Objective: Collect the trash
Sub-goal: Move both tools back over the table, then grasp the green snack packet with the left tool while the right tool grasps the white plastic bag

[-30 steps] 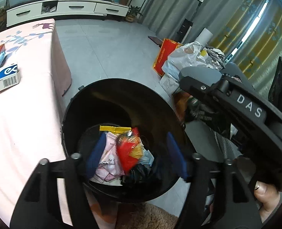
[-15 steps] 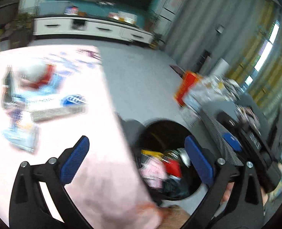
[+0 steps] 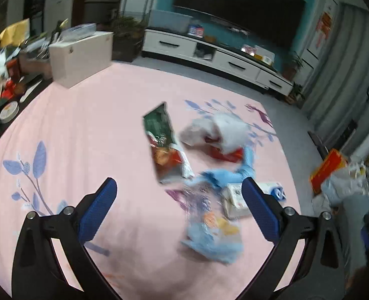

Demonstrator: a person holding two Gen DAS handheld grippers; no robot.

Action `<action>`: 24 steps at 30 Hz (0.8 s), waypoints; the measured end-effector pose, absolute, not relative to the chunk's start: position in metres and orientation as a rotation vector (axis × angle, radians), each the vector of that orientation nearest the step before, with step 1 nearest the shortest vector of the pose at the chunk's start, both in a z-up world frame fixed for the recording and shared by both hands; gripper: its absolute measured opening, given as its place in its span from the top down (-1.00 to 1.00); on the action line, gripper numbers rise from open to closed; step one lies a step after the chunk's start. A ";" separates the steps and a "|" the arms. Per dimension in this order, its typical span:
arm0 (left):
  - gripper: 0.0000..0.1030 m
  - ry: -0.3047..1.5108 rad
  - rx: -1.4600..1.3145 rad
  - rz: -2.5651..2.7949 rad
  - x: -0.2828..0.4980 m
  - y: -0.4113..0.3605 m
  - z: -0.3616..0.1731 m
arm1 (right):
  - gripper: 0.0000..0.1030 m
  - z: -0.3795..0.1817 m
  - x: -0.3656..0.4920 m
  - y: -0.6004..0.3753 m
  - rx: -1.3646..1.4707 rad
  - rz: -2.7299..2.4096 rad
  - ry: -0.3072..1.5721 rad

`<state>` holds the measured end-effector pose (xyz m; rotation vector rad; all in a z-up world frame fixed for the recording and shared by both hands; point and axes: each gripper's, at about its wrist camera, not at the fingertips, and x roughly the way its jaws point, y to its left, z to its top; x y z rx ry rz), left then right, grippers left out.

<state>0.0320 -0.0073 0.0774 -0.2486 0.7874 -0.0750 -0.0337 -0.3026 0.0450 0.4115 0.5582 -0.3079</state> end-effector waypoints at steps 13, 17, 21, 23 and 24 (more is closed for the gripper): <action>-0.93 0.851 -0.297 -0.031 0.078 0.020 0.058 | -0.93 0.016 0.005 -0.271 0.318 -0.276 0.673; -0.93 0.882 -0.344 -0.065 0.098 0.028 0.051 | -0.93 0.020 0.017 -0.269 0.348 -0.242 0.690; -0.90 0.902 -0.411 -0.054 0.118 0.039 0.038 | -0.93 0.040 0.046 -0.250 0.373 -0.157 0.681; -0.86 0.914 -0.471 -0.052 0.127 0.042 0.030 | -0.93 0.049 0.074 -0.231 0.355 -0.088 0.712; -0.80 0.922 -0.483 -0.060 0.129 0.042 0.027 | -0.93 0.053 0.088 -0.221 0.345 -0.049 0.723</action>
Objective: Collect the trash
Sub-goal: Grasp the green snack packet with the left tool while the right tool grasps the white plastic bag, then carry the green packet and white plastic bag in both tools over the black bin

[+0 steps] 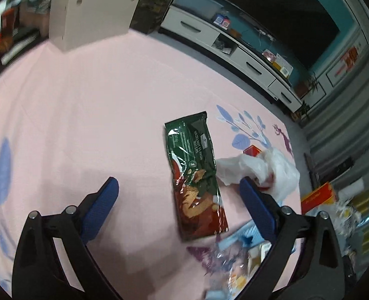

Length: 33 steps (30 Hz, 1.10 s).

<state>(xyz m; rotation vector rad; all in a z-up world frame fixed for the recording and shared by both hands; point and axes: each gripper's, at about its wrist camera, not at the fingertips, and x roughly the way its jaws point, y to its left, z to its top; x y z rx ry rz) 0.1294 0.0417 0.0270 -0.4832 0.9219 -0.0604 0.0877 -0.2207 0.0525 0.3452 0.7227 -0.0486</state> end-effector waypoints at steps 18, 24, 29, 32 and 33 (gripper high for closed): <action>0.63 0.965 -0.557 -0.174 0.112 0.036 0.013 | -0.33 -0.006 0.256 -0.113 0.184 0.081 0.999; 0.63 0.894 -0.566 -0.161 0.082 0.046 0.038 | 0.31 0.006 0.221 -0.128 0.230 0.103 0.996; 0.63 0.819 -0.511 -0.179 0.051 0.038 0.063 | 0.32 0.032 0.157 -0.145 0.311 0.158 0.904; 0.63 0.827 -0.516 -0.184 0.032 0.033 0.054 | 0.32 0.042 0.109 -0.158 0.334 0.169 0.837; 0.63 0.846 -0.510 -0.170 0.026 0.032 0.047 | 0.32 0.043 0.097 -0.161 0.335 0.168 0.826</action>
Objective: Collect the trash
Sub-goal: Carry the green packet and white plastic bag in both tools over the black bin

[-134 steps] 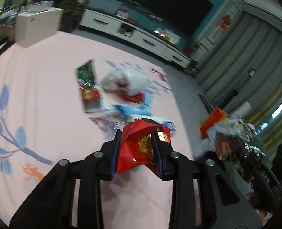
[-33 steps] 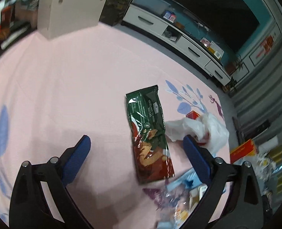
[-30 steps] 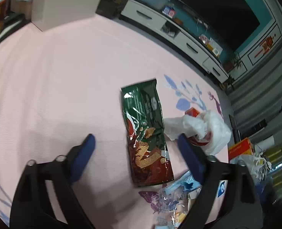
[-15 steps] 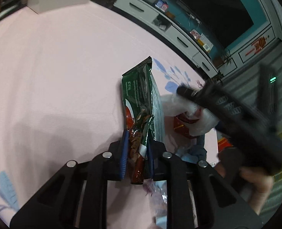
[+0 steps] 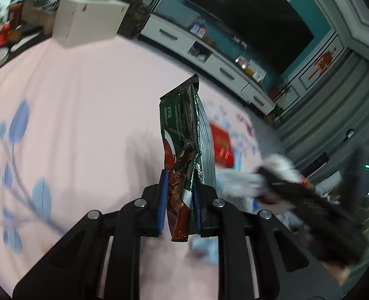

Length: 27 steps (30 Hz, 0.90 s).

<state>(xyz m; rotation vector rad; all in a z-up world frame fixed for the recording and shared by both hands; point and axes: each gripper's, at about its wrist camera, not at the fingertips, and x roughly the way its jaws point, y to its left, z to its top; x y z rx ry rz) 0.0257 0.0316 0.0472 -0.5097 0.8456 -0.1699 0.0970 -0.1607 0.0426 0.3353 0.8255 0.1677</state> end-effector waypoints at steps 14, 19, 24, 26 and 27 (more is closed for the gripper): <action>0.63 0.821 -0.500 -0.258 -0.034 0.008 0.055 | 0.30 0.067 -0.037 -0.237 0.377 0.025 0.602; 0.63 0.746 -0.485 -0.302 -0.058 -0.013 0.079 | 0.29 0.095 -0.064 -0.257 0.340 -0.037 0.503; 0.63 0.681 -0.434 -0.435 -0.080 -0.058 0.110 | 0.29 0.110 -0.094 -0.289 0.365 -0.117 0.412; 0.62 0.670 -0.425 -0.490 -0.086 -0.077 0.117 | 0.29 0.110 -0.100 -0.306 0.391 -0.163 0.396; 0.62 0.668 -0.420 -0.517 -0.088 -0.086 0.119 | 0.29 0.109 -0.102 -0.311 0.400 -0.181 0.393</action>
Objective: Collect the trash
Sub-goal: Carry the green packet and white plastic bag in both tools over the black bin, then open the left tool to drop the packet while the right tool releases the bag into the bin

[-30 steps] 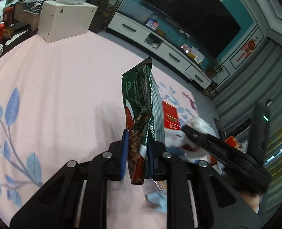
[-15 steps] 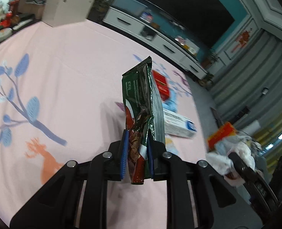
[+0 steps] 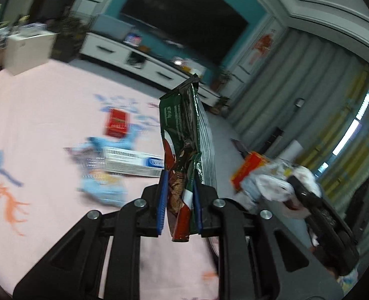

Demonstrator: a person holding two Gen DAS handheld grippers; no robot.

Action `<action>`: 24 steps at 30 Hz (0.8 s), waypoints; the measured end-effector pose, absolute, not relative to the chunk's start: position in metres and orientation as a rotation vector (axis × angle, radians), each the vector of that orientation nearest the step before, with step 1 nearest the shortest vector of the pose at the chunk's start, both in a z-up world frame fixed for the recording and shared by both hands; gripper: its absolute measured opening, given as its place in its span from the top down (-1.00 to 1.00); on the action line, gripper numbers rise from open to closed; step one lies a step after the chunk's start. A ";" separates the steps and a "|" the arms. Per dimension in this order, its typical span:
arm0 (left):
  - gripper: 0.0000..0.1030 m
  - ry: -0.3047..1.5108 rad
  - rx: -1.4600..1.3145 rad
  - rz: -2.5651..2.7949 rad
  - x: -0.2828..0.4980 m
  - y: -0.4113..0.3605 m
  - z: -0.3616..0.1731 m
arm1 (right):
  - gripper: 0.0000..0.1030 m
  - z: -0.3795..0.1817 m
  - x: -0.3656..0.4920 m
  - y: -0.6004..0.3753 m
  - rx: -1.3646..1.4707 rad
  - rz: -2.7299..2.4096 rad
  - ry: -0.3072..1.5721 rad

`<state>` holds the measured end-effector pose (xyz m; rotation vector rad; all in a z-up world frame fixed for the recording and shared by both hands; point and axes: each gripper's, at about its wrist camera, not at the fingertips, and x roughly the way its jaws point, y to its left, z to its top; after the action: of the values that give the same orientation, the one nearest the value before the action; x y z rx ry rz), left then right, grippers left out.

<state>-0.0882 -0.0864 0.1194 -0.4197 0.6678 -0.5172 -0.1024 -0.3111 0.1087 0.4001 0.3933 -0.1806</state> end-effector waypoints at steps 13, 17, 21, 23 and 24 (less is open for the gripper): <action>0.62 0.845 -0.236 -0.732 -0.099 -0.235 0.073 | 0.29 0.065 -0.100 -0.373 0.507 -0.380 0.501; 0.62 0.939 -0.176 -0.771 -0.096 -0.262 0.045 | 0.29 0.052 -0.095 -0.380 0.492 -0.431 0.544; 0.61 1.036 -0.164 -0.790 -0.087 -0.281 0.019 | 0.29 0.036 -0.088 -0.388 0.497 -0.453 0.605; 0.61 1.061 -0.168 -0.791 -0.084 -0.284 0.012 | 0.28 0.029 -0.083 -0.390 0.488 -0.471 0.639; 0.61 1.068 -0.164 -0.792 -0.084 -0.287 0.009 | 0.28 0.025 -0.080 -0.391 0.478 -0.484 0.654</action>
<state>-0.0839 -0.2865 0.0089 -0.1640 1.0678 -0.7922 -0.0799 -0.3906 0.0249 0.4777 0.6541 -0.4840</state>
